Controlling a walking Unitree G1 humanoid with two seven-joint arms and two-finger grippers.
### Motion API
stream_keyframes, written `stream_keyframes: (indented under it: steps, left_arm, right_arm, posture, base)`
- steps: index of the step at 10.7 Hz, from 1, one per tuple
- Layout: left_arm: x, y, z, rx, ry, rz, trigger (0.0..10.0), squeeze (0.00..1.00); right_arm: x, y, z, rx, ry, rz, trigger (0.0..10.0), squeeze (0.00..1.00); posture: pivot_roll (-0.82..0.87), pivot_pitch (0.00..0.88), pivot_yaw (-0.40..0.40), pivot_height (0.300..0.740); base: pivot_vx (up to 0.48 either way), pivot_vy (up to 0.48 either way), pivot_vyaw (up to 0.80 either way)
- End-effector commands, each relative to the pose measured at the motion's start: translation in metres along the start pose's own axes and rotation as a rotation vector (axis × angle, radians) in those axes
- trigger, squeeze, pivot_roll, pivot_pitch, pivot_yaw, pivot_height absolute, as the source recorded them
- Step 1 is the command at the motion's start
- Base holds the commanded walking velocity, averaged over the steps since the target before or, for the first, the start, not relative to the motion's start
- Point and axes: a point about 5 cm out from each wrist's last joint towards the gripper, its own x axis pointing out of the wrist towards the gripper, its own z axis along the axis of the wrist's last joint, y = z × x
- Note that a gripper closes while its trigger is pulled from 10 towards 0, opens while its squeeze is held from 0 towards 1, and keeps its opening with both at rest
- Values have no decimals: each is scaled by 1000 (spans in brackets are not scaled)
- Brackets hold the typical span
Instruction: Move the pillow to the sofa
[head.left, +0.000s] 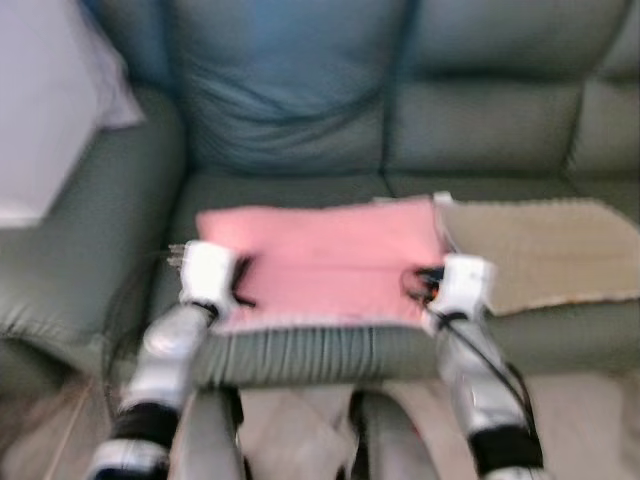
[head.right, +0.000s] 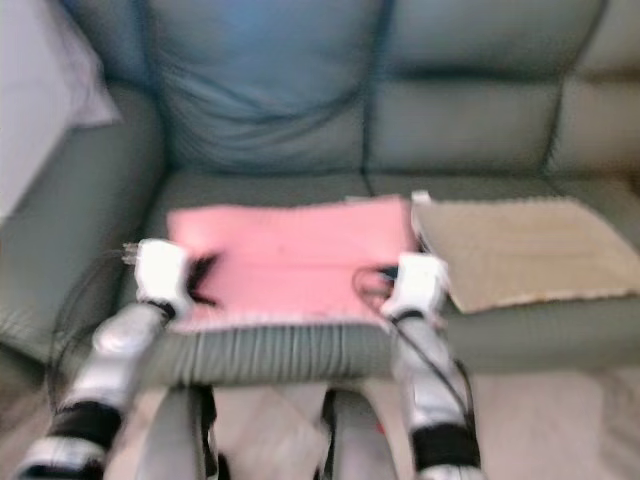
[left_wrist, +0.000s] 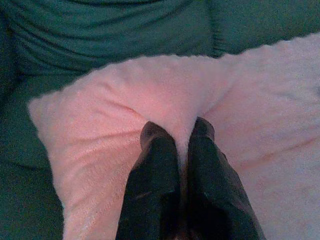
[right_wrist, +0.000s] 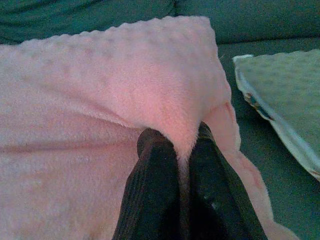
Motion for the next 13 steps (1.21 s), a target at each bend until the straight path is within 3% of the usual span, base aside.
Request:
stream_keyframes:
  steps: [1,2,3,5,8,10,12,13]
  left_arm:
    - [1,-7,0,-3,-3,-13,10000,0]
    - [4,-1,3,30,5,2,10000,0]
    - [9,7,7,57,14,30,10000,0]
    - [18,29,17,78,23,119,10000,0]
    - [39,43,42,148,21,173,10000,0]
    - [48,53,57,191,20,262,10000,0]
    - [49,59,60,204,33,316,10000,0]
    - [50,57,59,169,30,297,10000,325]
  right_arm:
    - [-2,-21,2,-10,10,-58,10000,0]
    - [2,-20,8,-50,14,-24,10000,0]
    - [7,-15,14,-33,23,12,10000,0]
    - [30,-7,38,-25,-13,50,10000,0]
    - [59,-18,61,-15,27,28,10000,0]
    - [69,-15,72,-10,45,50,10000,0]
    - [74,-12,78,-6,42,56,10000,0]
    - [75,-9,77,-3,44,60,10000,231]
  posture:
    - [-57,70,-63,595]
    - [-48,143,-79,595]
    - [-34,191,-83,595]
    - [-29,232,-69,595]
    - [-28,276,-63,595]
    - [-43,287,-64,595]
    - [-37,283,-75,595]
    - [-34,281,-77,595]
  base:
    - [0,0,0]
    - [0,0,0]
    - [0,0,0]
    - [0,0,0]
    - [0,0,0]
    - [0,0,0]
    - [0,0,0]
    - [0,0,0]
